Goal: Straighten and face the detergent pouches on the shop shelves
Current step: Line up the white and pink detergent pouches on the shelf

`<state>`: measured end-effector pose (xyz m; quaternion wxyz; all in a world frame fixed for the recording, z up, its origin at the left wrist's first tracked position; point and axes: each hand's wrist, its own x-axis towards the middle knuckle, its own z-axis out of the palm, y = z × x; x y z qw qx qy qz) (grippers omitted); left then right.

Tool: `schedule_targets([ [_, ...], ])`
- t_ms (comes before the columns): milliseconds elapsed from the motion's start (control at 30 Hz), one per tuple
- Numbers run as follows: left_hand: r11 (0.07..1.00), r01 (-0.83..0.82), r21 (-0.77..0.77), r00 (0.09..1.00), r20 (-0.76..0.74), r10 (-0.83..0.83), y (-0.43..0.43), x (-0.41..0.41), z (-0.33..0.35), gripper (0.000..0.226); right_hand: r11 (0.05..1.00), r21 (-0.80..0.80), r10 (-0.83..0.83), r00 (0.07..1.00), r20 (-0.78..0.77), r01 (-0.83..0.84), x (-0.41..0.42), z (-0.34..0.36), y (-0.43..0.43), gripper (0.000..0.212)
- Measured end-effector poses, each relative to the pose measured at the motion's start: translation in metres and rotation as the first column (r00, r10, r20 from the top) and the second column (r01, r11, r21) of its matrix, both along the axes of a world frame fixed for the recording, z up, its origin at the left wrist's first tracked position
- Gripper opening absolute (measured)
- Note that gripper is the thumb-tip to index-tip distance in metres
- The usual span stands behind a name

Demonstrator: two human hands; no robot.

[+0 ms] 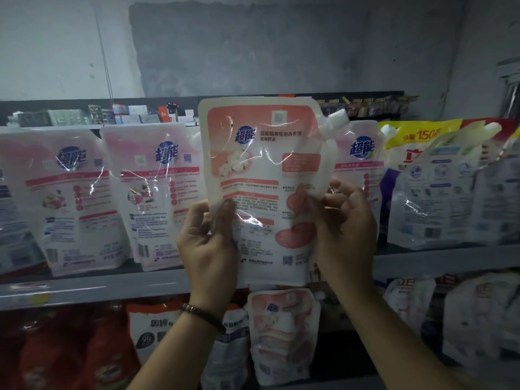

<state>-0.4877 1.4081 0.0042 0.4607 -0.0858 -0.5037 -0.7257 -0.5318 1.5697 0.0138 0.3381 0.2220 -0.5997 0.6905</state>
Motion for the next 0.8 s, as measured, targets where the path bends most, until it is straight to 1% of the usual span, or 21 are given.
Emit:
schedule_targets([
  [100,1.000,0.012,-0.008,1.000,-0.013,-0.012,0.012,0.003,-0.006,0.012,0.999,0.043,0.000,1.000,-0.011,0.000,0.000,-0.001,0.016,0.014],
  [133,1.000,0.012,-0.008,1.000,-0.012,-0.012,0.016,0.004,-0.008,0.014,0.998,0.057,0.013,1.000,-0.007,-0.013,0.000,-0.002,0.022,0.010],
  [200,1.000,0.021,-0.017,1.000,0.001,-0.021,0.023,0.006,-0.013,0.013,0.996,0.066,0.053,0.998,0.044,-0.056,-0.001,-0.004,0.034,0.012],
  [300,0.998,0.053,-0.024,0.998,0.020,-0.052,0.030,0.007,-0.024,0.005,0.988,0.030,0.147,0.982,0.120,-0.151,0.000,-0.010,0.053,0.013],
  [433,0.993,0.109,-0.040,0.991,0.080,-0.106,0.037,0.010,-0.042,0.010,0.979,-0.024,0.203,0.959,0.196,-0.202,0.006,-0.023,0.070,0.015],
  [500,0.991,0.131,-0.022,0.984,0.124,-0.127,0.040,0.012,-0.049,0.010,0.981,-0.029,0.192,0.956,0.220,-0.190,0.010,-0.032,0.075,0.016],
  [600,0.980,0.198,0.014,0.963,0.185,-0.197,0.043,0.012,-0.061,0.012,0.991,0.014,0.127,0.959,0.252,-0.134,0.015,-0.044,0.082,0.014],
  [733,0.971,0.237,-0.036,0.937,0.271,-0.219,0.046,0.016,-0.077,0.012,0.994,0.086,0.039,0.965,0.259,-0.063,0.015,-0.064,0.096,0.026],
  [800,0.967,0.244,-0.074,0.917,0.341,-0.205,0.045,0.015,-0.092,0.015,0.994,0.106,0.000,0.969,0.248,-0.027,0.016,-0.075,0.102,0.024],
])
